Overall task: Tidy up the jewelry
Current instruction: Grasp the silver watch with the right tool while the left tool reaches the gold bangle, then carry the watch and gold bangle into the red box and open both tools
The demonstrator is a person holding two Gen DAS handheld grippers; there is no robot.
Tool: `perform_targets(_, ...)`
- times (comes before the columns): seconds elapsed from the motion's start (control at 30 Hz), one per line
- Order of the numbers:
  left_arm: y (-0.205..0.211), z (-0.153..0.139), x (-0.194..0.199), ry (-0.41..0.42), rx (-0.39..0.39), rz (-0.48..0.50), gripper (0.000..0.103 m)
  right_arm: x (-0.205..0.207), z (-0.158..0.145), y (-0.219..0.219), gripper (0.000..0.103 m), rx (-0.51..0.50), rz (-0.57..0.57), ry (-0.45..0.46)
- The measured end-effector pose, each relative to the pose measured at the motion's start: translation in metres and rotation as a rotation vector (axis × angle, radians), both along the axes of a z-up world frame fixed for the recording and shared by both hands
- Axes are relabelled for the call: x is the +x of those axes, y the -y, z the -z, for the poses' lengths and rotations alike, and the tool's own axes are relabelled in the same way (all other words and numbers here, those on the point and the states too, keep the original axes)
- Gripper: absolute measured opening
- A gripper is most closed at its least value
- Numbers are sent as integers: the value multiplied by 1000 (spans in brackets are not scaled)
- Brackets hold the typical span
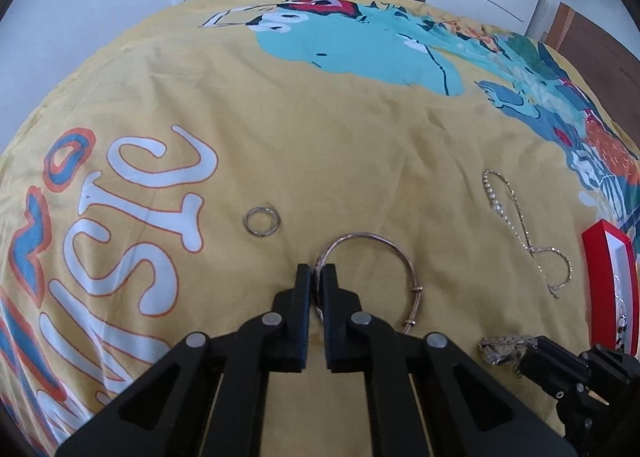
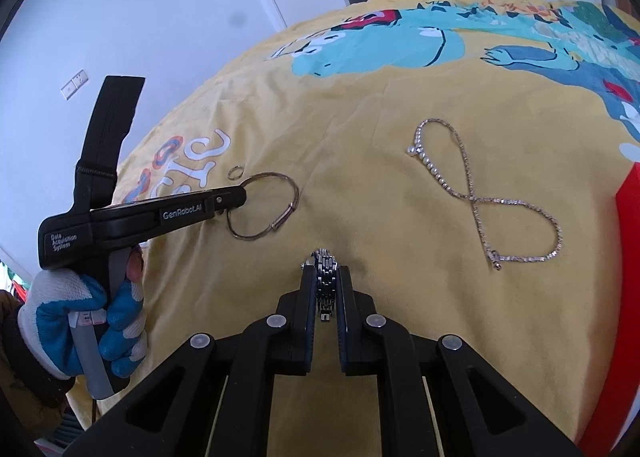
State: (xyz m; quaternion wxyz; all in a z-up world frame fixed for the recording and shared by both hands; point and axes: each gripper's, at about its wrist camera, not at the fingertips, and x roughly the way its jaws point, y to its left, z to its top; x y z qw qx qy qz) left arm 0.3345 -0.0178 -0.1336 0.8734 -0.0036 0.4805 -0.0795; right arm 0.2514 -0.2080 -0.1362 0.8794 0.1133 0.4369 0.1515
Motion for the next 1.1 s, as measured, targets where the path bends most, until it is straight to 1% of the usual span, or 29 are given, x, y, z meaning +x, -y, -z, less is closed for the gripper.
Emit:
perform_targets(0.4, -3, -55, -41, 68, 42, 17, 4, -32, -55, 9, 8, -16, 19, 75)
perform_targets(0.53, 5, -77, -57, 97, 44, 36, 4, -48, -77, 15, 9, -24, 34, 113)
perform_targets(0.63, 18, -93, -69, 114, 25, 59, 4, -60, -94, 27, 9, -28, 56, 142)
perform_targets(0.73, 40, -106, -79, 127, 8, 92, 4, -73, -106, 46, 9, -42, 88, 162)
perform_targets(0.87, 83, -115, -90, 134, -20, 157, 4, -89, -115, 83, 9, -67, 144, 176)
perform_targets(0.97, 122, -117, -99, 129, -42, 220, 4, -99, -115, 115, 9, -88, 188, 171)
perform_targets(1.1, 179, -110, -111, 110, -58, 315, 4, -113, -104, 160, 9, -122, 244, 143)
